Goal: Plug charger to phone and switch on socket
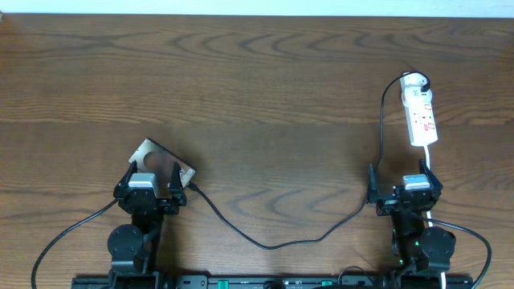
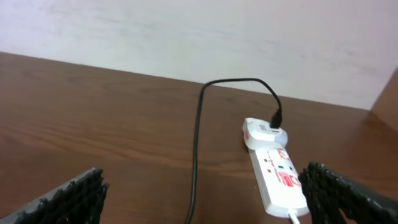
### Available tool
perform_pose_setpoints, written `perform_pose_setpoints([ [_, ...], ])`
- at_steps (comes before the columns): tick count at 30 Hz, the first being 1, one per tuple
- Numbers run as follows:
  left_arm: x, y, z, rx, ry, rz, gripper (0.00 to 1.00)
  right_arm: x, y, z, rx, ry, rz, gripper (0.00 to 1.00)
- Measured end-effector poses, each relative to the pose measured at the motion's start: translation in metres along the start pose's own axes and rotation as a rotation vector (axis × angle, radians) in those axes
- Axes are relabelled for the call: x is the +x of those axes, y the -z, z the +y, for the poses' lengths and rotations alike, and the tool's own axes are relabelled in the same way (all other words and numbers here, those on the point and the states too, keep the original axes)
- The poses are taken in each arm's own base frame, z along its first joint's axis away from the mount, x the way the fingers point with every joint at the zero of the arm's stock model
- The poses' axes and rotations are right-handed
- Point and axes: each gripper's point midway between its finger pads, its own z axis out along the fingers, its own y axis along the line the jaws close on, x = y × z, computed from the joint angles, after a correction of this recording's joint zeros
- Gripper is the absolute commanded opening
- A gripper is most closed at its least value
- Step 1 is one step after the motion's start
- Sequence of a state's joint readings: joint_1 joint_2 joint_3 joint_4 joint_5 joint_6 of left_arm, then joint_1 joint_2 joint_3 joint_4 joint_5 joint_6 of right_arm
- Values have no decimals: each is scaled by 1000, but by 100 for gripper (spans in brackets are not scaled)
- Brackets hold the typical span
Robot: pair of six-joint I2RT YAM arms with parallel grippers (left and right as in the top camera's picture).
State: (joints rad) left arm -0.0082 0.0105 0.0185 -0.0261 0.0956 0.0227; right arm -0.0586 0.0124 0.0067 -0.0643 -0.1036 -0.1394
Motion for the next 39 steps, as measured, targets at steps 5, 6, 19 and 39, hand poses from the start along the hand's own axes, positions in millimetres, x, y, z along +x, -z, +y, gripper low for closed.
perform_pose_setpoints([
  [5,0,0,0,0,0,0,84,1,0,-3,20,-20,5,99],
  [6,0,0,0,0,0,0,85,1,0,-4,22,-23,5,99],
  [19,0,0,0,0,0,0,84,1,0,-5,29,-45,6,99],
  [39,0,0,0,0,0,-1,84,1,0,-5,29,-46,6,99],
])
